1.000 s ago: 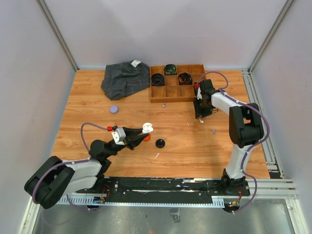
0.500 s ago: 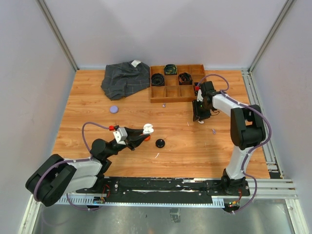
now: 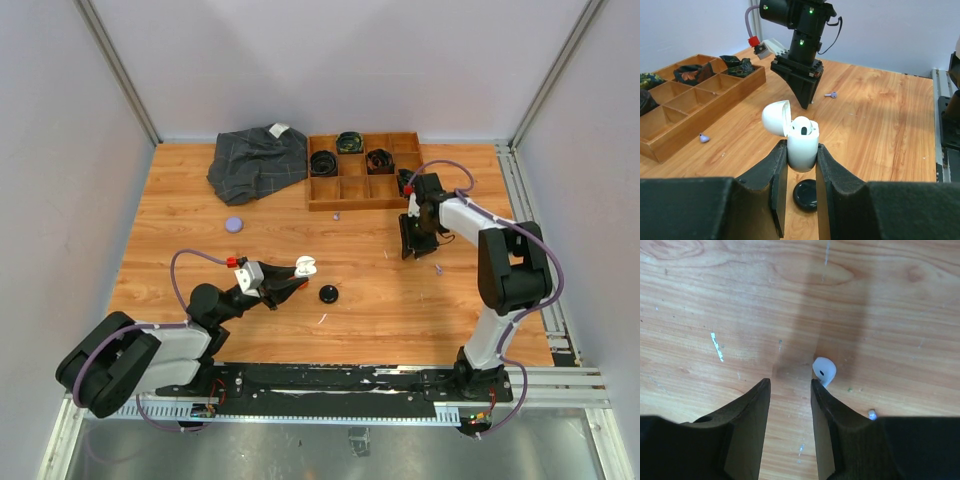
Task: Insert the wireless bluetooth earbuds into the charging case
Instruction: Pick up the earbud from the center of the board.
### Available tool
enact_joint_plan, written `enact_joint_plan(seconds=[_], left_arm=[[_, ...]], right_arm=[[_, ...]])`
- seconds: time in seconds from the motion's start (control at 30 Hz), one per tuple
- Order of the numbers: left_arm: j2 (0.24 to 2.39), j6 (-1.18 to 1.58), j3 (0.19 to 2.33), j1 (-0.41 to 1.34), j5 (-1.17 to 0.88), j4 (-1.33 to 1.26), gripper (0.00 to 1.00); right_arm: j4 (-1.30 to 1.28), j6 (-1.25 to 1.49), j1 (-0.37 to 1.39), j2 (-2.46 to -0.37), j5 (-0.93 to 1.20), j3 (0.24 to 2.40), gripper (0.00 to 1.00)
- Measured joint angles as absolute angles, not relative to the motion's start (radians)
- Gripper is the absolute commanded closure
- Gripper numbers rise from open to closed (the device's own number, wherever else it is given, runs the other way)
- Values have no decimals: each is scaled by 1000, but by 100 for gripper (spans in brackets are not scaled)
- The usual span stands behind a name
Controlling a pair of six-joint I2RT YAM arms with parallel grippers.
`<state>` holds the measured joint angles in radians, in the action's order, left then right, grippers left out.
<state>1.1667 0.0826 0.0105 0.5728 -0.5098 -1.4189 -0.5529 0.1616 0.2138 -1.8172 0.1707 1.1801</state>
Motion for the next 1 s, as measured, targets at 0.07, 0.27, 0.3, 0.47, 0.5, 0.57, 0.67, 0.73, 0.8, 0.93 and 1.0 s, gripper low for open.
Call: enact_joint_plan(seconds=[0.07, 0.27, 0.3, 0.47, 0.5, 0.57, 0.67, 0.73, 0.8, 0.93, 1.0], left_arm=[[1169, 83, 10, 573, -511, -1420, 100], [1168, 82, 10, 573, -517, -1420, 100], [1166, 81, 10, 573, -517, -1419, 100], [1122, 70, 10, 573, -518, -1398, 100], [1116, 67, 10, 573, -517, -1395, 100], [1114, 61, 10, 573, -517, -1393, 100], [1117, 59, 11, 573, -519, -1385, 100], [1117, 59, 11, 573, -522, -1385, 100], [1117, 59, 11, 573, -522, -1385, 100], [1120, 59, 12, 573, -523, -1382, 100], [1124, 59, 13, 573, -526, -1382, 100]], right_arm=[[-579, 161, 219, -1810, 157, 1188, 60], [-611, 161, 223, -1778, 84, 1230, 62], [-614, 161, 223, -1778, 72, 1242, 62], [-631, 161, 221, -1794, 27, 1290, 61], [-632, 160, 220, -1802, 23, 1298, 61], [-635, 160, 218, -1822, 19, 1315, 62], [-636, 160, 215, -1854, 17, 1327, 61], [-638, 160, 212, -1869, 15, 1327, 62], [-644, 160, 211, -1882, 14, 1327, 62], [-653, 157, 211, -1889, 14, 1327, 64], [-653, 156, 211, -1891, 14, 1327, 64]])
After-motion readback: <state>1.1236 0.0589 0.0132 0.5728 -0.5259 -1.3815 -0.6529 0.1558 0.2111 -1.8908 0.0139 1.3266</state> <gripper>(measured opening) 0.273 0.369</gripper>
